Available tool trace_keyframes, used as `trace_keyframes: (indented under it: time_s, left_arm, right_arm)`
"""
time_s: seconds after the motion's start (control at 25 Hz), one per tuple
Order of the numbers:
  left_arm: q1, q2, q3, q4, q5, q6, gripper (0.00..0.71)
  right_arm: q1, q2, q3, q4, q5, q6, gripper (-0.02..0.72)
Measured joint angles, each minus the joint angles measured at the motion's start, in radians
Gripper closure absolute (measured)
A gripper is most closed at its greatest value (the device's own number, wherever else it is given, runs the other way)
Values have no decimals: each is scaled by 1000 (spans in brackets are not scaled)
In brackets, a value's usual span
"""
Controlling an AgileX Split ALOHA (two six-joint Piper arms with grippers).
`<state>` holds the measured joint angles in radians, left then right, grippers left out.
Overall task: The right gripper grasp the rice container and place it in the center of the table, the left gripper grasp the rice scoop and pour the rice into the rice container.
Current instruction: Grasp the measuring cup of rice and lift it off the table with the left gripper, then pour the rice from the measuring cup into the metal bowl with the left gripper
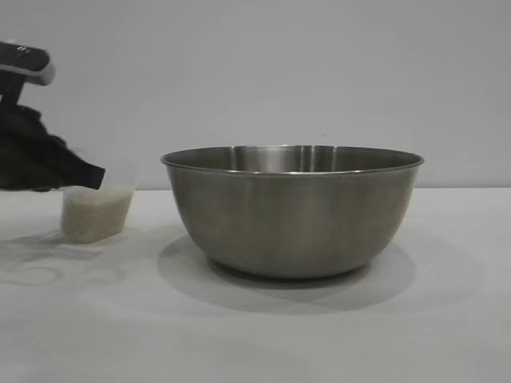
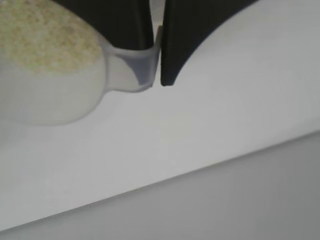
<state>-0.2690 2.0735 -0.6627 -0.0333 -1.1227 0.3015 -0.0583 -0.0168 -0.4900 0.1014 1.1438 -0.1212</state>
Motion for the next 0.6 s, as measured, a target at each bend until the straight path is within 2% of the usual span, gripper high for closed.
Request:
trace_keyframes:
  time_s: [0.2,0.4,0.48,0.6]
  left_arm:
    - [0,-127,-81,174,-2,278,710]
    - [-2,-228,-152,480,-6,575,710]
    - [-21,-243,-179,576,18,678,710]
    - [-67,-247,-207,680,110,841,710]
  right_arm:
    - [0,0,0,0,0,0,409]
    - [0,0,0,0,0,0,409]
    - [0,0,0,0,0,0,409]
    - [0,0,0,0,0,0,409]
